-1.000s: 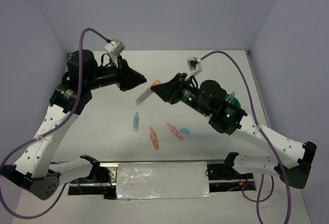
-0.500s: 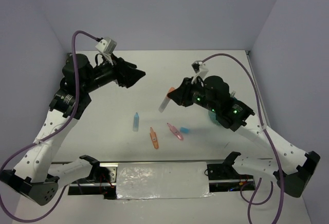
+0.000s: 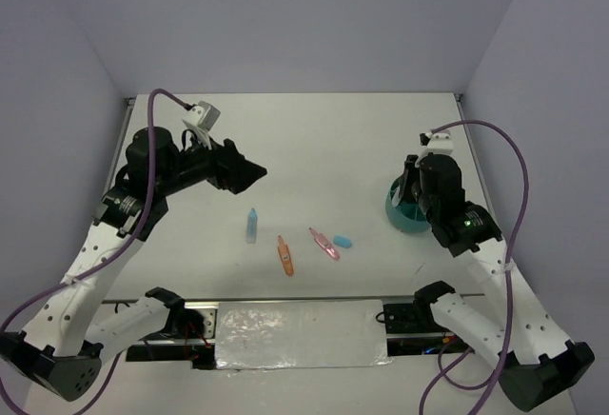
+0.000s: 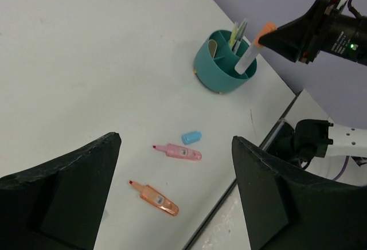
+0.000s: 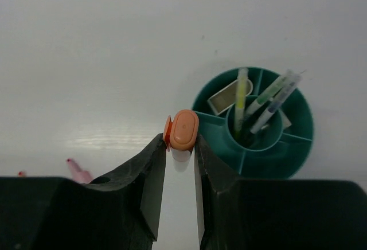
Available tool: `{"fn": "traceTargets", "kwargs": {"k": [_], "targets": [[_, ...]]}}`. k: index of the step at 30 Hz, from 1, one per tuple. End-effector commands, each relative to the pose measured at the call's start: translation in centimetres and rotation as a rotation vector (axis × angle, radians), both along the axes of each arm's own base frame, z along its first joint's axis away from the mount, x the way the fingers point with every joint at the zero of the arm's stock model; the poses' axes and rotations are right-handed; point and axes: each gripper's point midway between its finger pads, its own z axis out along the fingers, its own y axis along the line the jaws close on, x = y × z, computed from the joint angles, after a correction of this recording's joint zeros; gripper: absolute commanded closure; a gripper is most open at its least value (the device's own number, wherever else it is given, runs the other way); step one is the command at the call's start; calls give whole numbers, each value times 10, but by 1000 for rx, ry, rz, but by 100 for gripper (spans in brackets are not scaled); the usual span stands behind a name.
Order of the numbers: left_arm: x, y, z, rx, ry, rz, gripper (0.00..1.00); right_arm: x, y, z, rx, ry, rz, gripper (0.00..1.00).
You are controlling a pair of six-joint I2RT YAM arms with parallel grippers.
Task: Sort the stationery into containers
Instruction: Place the pen in the storage box.
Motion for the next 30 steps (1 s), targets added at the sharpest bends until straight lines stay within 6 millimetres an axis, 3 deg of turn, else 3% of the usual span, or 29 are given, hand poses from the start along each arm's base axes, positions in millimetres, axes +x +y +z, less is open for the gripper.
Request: {"fn": "traceTargets", "kwargs": {"k": [1,4,10,17,21,30], "targets": [[-5,-9,-6,-27,39,-58,8,14,-16,1,-78,-31,-26,100],[-8,-10,-9,-30,44,-71,7,26,-25,1,-84,-44,-93,100],[-13,-9,-14,-9,47,-89,5,47,-22,-4,-43,-48,-151,100],[-16,-7,-10,26,36,-98,4,71,-22,8,-79,-92,-161,100],[-15,-9,-9,19,37,-103,3,83,-22,-3,-135,-59,-153,100],[-12,-7,-9,36,46,-92,2,88,-30,-16,-189,-53,-166,99]]}}
